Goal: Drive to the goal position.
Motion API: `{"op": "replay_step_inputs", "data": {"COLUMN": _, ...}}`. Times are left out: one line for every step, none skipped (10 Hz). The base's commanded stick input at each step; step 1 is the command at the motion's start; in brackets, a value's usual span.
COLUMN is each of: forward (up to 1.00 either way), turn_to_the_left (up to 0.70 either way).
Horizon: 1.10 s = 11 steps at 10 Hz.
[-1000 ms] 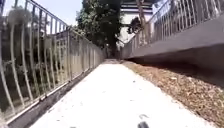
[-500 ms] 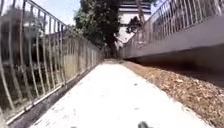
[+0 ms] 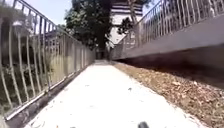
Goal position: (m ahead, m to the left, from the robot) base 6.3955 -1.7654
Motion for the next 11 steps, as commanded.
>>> {"op": "replay_step_inputs", "data": {"forward": 0.5, "turn_to_the_left": 0.0}}
{"op": "replay_step_inputs", "data": {"forward": 0.5, "turn_to_the_left": 0.0}}
{"op": "replay_step_inputs", "data": {"forward": 0.5, "turn_to_the_left": 0.0}}
{"op": "replay_step_inputs", "data": {"forward": 0.5, "turn_to_the_left": 0.0}}
{"op": "replay_step_inputs", "data": {"forward": 0.5, "turn_to_the_left": 0.0}}
{"op": "replay_step_inputs", "data": {"forward": 0.5, "turn_to_the_left": 0.0}}
{"op": "replay_step_inputs", "data": {"forward": 0.5, "turn_to_the_left": 0.0}}
{"op": "replay_step_inputs", "data": {"forward": 0.5, "turn_to_the_left": 0.0}}
{"op": "replay_step_inputs", "data": {"forward": 0.5, "turn_to_the_left": 0.0}}
{"op": "replay_step_inputs", "data": {"forward": 0.5, "turn_to_the_left": 0.0}}
{"op": "replay_step_inputs", "data": {"forward": 0.5, "turn_to_the_left": 0.0}}
